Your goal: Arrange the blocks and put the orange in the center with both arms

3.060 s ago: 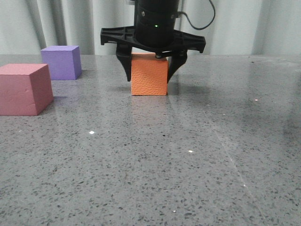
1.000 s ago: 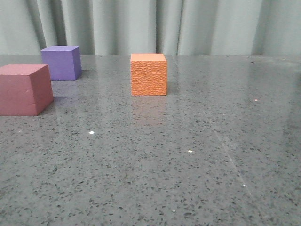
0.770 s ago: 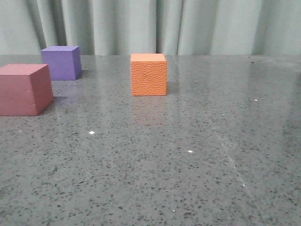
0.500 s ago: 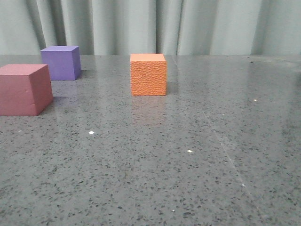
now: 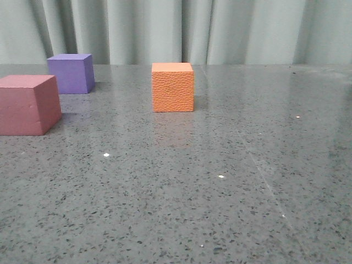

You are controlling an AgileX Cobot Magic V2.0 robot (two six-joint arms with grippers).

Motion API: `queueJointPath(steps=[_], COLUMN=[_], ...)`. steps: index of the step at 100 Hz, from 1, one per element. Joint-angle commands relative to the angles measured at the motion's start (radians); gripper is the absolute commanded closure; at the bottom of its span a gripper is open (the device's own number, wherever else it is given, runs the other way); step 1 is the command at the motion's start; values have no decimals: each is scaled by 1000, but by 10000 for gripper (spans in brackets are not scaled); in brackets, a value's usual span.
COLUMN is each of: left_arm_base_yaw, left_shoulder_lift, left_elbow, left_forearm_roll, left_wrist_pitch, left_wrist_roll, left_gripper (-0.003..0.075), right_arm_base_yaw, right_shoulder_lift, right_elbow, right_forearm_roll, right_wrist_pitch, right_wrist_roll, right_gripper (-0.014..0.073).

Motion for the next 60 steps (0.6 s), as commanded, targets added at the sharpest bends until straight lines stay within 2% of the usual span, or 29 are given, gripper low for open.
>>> queueJointPath(steps=[1, 12, 28, 60], left_arm_base_yaw=[1, 1, 1, 1], left_shoulder_lift=[-32, -32, -32, -32], left_elbow=[55, 55, 55, 55], left_forearm_roll=[-8, -8, -8, -8], left_wrist_pitch=[-74, -74, -74, -74], left_wrist_roll=[-4, -4, -4, -4], left_gripper=[739, 739, 739, 739], right_arm_base_yaw=[-55, -111, -155, -157], right_shoulder_lift=[-57, -139, -222, -281], right_elbow=[37, 111, 170, 282], right_forearm_roll=[113, 183, 183, 183], right_wrist_pitch=[-198, -270, -276, -322], right_wrist_roll=[-166, -256, -255, -255], right_gripper=[661, 661, 661, 661])
